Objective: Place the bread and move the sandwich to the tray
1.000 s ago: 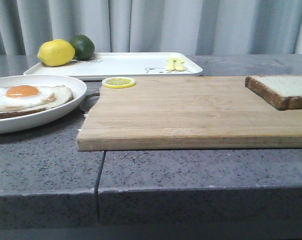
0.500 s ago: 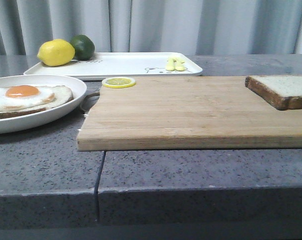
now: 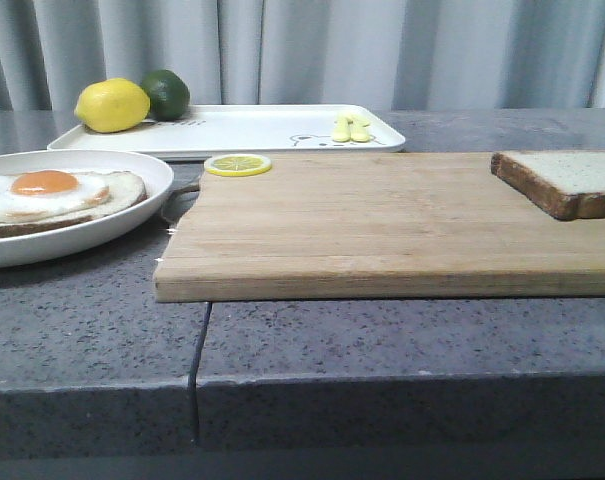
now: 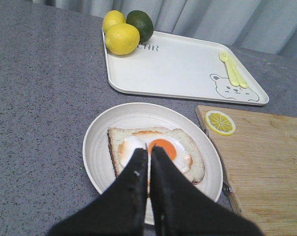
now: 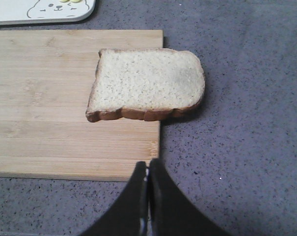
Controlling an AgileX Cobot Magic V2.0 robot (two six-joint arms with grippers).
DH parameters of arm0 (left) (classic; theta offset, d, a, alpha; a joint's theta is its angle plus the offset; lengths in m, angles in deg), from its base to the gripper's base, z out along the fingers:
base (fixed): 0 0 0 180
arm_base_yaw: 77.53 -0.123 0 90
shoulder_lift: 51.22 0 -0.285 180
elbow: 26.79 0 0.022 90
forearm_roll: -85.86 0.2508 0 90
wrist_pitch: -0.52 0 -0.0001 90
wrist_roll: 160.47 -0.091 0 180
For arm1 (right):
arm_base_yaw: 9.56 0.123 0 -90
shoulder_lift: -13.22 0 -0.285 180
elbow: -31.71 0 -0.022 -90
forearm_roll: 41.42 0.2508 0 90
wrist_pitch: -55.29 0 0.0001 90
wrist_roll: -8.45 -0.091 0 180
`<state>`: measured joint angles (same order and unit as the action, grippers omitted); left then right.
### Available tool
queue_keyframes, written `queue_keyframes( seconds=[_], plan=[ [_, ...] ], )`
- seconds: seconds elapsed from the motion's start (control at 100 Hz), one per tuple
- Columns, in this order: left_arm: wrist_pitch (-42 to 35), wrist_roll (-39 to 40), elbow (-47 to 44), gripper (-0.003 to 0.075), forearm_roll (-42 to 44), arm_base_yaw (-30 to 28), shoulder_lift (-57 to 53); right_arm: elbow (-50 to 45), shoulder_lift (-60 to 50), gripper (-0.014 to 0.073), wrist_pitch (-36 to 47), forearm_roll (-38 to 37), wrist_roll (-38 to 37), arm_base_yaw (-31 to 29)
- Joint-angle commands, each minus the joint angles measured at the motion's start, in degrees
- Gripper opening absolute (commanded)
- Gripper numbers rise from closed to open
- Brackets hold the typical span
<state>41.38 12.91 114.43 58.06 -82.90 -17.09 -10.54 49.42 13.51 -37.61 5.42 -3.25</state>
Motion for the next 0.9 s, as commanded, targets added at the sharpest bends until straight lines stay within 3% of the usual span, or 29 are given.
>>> queue_keyframes(
  seconds=[0.0,0.09,0.2,0.28,0.35,0.46,0.54,0.89],
  plan=[
    [-3.56,0.52,2.03,-0.0008,-1.84,-0.06,0.83,2.09,0.75,-0.0116,3.49,0.16,-0.13,-0.31],
    [-3.41,0.02,2.03,0.0070,-1.84,-0.06,0.83,2.09,0.75,-0.0108,3.48,0.16,-0.13,-0.31],
    [-3.18,0.02,2.03,0.0311,-1.84,-0.06,0.83,2.09,0.75,-0.0040,3.48,0.16,-0.13,-0.31],
    [-3.18,0.02,2.03,0.0498,-1.84,-0.06,0.83,2.09,0.75,0.0066,3.48,0.16,-0.13,-0.31],
    [-3.18,0.02,2.03,0.0582,-1.84,-0.06,0.83,2.09,0.75,0.0185,3.48,0.16,-0.13,-0.31],
    [-3.18,0.02,2.03,0.0587,-1.84,-0.06,0.83,2.09,0.75,0.0394,3.48,0.16,-0.13,-0.31],
    [-3.18,0.02,2.03,0.0587,-1.84,-0.06,0.83,2.09,0.75,0.0479,3.63,0.16,-0.13,-0.31],
    [-3.18,0.02,2.03,0.0587,-1.84,-0.06,0.83,2.09,0.75,0.0491,3.68,0.16,-0.13,-0.31]
  ],
)
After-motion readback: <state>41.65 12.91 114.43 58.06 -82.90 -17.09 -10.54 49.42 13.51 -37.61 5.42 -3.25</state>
